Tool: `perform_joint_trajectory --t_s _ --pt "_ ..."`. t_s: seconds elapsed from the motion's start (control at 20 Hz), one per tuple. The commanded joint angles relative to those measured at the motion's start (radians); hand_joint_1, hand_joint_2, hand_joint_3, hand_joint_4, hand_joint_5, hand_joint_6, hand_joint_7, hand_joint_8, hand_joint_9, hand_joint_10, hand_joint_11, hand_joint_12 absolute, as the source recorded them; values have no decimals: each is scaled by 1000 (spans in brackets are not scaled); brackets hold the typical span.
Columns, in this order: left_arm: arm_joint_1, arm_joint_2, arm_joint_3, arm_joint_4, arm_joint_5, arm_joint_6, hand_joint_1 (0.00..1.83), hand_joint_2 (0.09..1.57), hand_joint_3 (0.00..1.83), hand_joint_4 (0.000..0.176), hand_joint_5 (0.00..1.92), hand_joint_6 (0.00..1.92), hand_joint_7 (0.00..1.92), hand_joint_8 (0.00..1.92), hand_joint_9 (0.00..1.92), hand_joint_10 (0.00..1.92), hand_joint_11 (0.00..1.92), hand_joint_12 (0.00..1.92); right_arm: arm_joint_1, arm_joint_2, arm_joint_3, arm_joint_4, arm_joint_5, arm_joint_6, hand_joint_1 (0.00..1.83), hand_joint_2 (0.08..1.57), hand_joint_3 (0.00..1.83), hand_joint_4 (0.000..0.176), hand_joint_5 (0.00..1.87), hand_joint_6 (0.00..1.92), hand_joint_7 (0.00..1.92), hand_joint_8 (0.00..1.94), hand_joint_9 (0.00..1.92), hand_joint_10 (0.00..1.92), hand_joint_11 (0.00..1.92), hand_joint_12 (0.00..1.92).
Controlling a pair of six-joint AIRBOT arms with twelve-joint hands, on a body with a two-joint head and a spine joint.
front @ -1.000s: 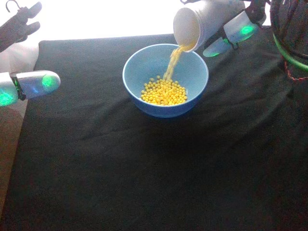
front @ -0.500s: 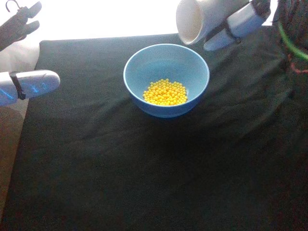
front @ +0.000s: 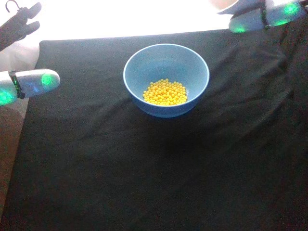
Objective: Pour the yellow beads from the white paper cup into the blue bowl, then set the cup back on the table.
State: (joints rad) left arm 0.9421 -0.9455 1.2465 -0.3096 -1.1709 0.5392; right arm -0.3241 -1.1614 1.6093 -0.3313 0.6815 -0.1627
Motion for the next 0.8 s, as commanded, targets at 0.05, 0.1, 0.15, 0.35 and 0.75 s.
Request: perform_joint_trajectory --t_s 0.05,0.1,0.15,0.35,0.75 --pt "-9 0 5 -17 -123 -7 515 858 5 172 60 3 242 2 164 8 0 496 -65 10 19 178 208 1 1028 1082 2 176 1038 871 903 0 429 2 0 494" --pt "-9 0 5 -17 -123 -7 508 863 5 171 61 2 239 0 162 5 0 507 -81 9 21 207 226 1 1023 1088 1 176 1025 892 826 0 422 1 0 545" --pt "-9 0 5 -18 -125 -7 502 866 6 174 63 2 240 1 167 6 0 511 -130 6 26 282 269 1 1016 1097 2 176 1007 923 789 1 424 1 0 597" --pt "-7 0 6 -18 -122 -7 491 867 0 176 52 0 232 0 157 7 0 474 -237 -16 40 429 354 7 1004 1110 1 176 979 967 746 6 392 2 0 304" --pt "-6 0 4 -17 -125 -8 457 875 3 176 20 1 204 0 129 1 0 421 -377 -99 93 622 488 110 518 1085 0 176 1003 0 730 0 250 0 0 0"
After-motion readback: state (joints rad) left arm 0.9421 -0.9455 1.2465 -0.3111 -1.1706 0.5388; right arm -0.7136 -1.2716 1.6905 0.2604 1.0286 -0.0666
